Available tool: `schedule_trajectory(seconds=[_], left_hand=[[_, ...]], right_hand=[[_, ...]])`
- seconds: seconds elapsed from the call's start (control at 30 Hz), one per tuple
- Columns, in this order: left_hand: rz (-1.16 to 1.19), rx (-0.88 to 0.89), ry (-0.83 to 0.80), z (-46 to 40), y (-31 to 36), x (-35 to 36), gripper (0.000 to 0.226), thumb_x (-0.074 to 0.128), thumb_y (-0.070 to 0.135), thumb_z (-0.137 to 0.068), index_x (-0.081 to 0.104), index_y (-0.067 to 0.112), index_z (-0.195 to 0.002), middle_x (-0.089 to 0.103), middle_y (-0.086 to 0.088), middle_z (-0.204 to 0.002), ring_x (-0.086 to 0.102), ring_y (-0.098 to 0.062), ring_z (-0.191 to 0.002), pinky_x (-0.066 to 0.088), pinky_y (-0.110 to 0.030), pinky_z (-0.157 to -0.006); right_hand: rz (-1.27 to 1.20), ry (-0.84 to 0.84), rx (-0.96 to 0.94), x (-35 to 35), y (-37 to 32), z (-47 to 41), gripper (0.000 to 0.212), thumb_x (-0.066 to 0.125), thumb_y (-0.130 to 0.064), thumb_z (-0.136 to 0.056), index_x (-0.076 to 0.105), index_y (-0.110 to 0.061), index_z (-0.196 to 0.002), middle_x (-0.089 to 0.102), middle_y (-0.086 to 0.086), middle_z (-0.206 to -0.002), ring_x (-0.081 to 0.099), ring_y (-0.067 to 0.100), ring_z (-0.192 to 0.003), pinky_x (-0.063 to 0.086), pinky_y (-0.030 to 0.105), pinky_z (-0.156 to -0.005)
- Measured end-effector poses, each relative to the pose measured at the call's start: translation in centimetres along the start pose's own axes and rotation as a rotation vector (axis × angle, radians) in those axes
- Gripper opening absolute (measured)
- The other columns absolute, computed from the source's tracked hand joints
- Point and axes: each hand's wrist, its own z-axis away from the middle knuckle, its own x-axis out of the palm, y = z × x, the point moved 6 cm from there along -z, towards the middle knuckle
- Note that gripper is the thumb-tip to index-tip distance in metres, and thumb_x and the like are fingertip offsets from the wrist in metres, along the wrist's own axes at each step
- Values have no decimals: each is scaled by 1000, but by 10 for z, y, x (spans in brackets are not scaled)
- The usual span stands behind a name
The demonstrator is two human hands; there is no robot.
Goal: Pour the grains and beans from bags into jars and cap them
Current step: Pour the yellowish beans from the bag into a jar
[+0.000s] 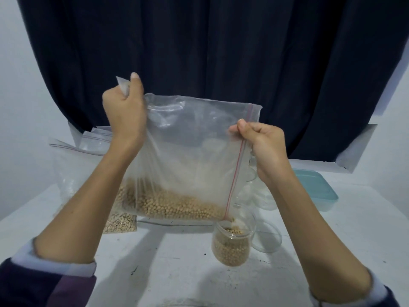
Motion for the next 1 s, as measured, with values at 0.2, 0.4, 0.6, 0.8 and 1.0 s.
schedule_trajectory(seconds=[0.2, 0.4, 0.6, 0.8, 1.0], left_hand=[[5, 5, 12, -2, 2, 0, 54, 47, 19, -97, 22, 21, -50, 24, 15, -34, 21, -3, -37, 18, -18, -43], [-1, 8, 7, -2, 2, -2, 53, 47, 19, -97, 22, 21, -50, 25, 15, -35, 21, -4, -37, 18, -18, -43], [-20, 9, -39, 3, 0, 6, 52, 48, 19, -97, 24, 20, -50, 26, 14, -35, 22, -4, -38, 17, -20, -43], [23, 14, -8, -1, 4, 1, 56, 48, 18, -96, 24, 24, -46, 26, 15, -34, 22, -3, -37, 19, -19, -43], [17, -2, 20, -3, 3, -4, 54, 48, 18, -97, 22, 21, -49, 24, 15, -35, 20, -3, -37, 17, -19, -43]], right_hand=[[-3, -24, -17, 1, -2, -3, 20, 59, -13, -93, 72, -8, -78, 72, -6, -71, 65, 3, -68, 52, 23, -84], [-22, -6, -1, -3, 0, -4, 20, 60, -13, -93, 73, -8, -78, 71, -5, -70, 65, 6, -68, 53, 22, -81], [0, -54, 3, 9, 3, 1, 19, 60, -13, -92, 73, -6, -78, 72, -1, -74, 67, 10, -73, 54, 29, -90], [-14, -32, -18, 5, -2, -1, 20, 59, -12, -93, 72, -4, -81, 71, -2, -74, 66, 3, -69, 53, 18, -82], [-29, -17, -24, 6, -4, -2, 21, 59, -11, -93, 72, -7, -77, 71, -4, -73, 66, 4, -72, 52, 24, -89]])
